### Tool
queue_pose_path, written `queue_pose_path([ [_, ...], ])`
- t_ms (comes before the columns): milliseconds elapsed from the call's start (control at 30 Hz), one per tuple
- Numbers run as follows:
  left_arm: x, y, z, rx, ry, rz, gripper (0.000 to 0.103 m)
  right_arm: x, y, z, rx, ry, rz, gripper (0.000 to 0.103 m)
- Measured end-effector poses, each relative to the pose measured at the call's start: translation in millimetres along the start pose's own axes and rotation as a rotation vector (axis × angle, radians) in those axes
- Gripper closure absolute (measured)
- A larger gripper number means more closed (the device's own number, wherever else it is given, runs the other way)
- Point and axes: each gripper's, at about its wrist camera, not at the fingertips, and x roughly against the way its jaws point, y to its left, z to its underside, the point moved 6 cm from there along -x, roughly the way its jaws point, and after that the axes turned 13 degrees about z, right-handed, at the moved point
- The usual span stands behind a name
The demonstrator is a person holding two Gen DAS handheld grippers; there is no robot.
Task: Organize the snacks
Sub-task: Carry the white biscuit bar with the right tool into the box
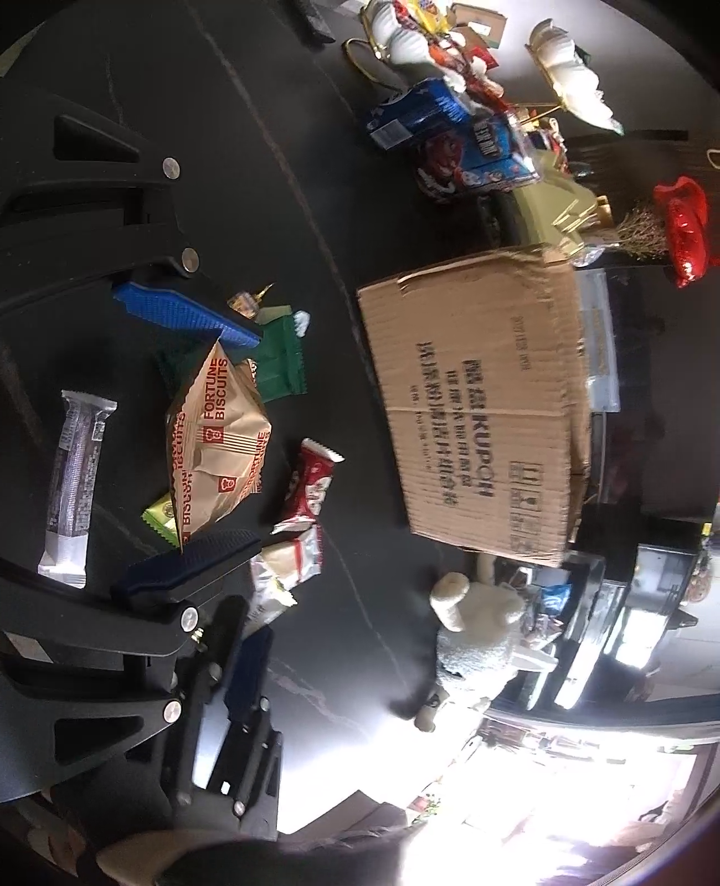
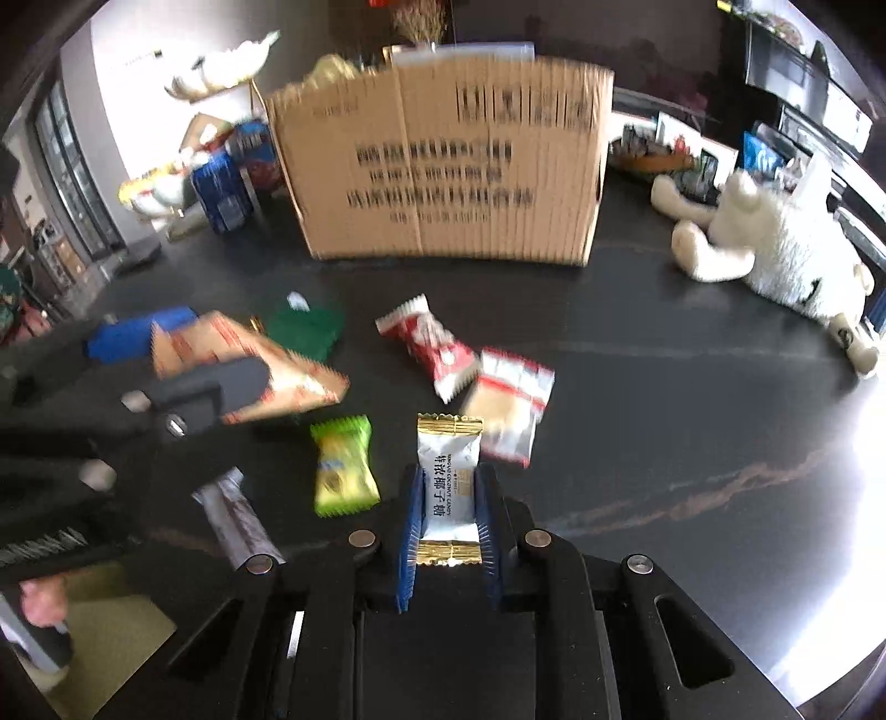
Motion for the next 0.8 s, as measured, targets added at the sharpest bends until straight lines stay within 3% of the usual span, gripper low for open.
queue_pose_path([
  [467,38.6,9.5,-50.1,-0.026,-0.097,-0.026,0.036,42.3,2.5,-80.5,-0.082,-0.136,-0.056,0.083],
  [800,60.3,19.4,-116.6,-0.097,-0.163,-0.088,0.036,45.9,2.4,-138.9,-0.136,-0.176,-0.098,0.083],
])
